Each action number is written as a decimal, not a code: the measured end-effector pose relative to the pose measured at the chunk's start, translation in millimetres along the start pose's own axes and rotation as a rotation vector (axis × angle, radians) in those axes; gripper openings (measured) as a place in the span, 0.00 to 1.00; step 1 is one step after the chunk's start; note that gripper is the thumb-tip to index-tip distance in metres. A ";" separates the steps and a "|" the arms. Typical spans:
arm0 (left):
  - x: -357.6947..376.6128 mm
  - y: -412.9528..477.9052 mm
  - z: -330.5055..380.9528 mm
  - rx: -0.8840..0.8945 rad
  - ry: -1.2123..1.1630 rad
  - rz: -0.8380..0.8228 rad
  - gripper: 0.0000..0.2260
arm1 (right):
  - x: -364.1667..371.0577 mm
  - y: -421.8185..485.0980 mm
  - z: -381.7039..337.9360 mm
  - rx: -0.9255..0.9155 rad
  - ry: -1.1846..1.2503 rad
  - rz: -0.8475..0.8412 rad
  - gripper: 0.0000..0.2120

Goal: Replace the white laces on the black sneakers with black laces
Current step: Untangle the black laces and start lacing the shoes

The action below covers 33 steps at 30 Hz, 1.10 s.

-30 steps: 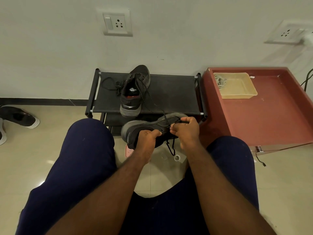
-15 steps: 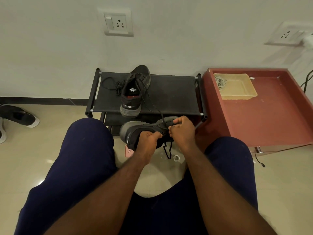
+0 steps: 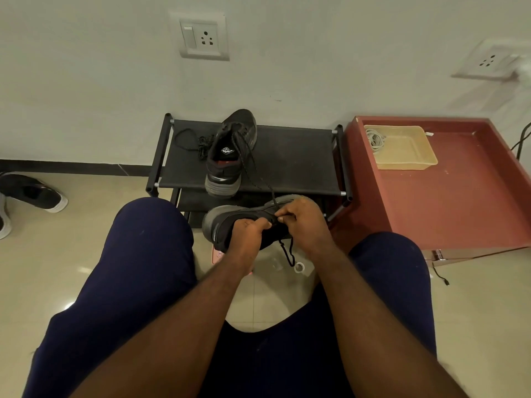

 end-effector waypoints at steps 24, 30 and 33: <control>74.3 76.3 41.2 -0.279 -0.906 0.078 0.18 | 0.0 23.7 46.5 0.380 0.821 0.536 0.10; 81.7 80.0 59.3 -0.303 -0.742 -0.103 0.28 | 33.0 82.1 63.2 0.610 1.309 0.315 0.09; 51.9 62.2 64.3 -0.287 -0.436 -0.213 0.20 | 47.0 88.6 62.3 0.610 1.421 0.215 0.11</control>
Point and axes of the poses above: each hand's wrist, its own y-axis towards the middle knuckle, its own x-axis out of the palm, z = x × y, the point moved 7 cm from there along y, towards the middle knuckle, and after that the axes turned 4 degrees about -y, right-handed, at the moved point
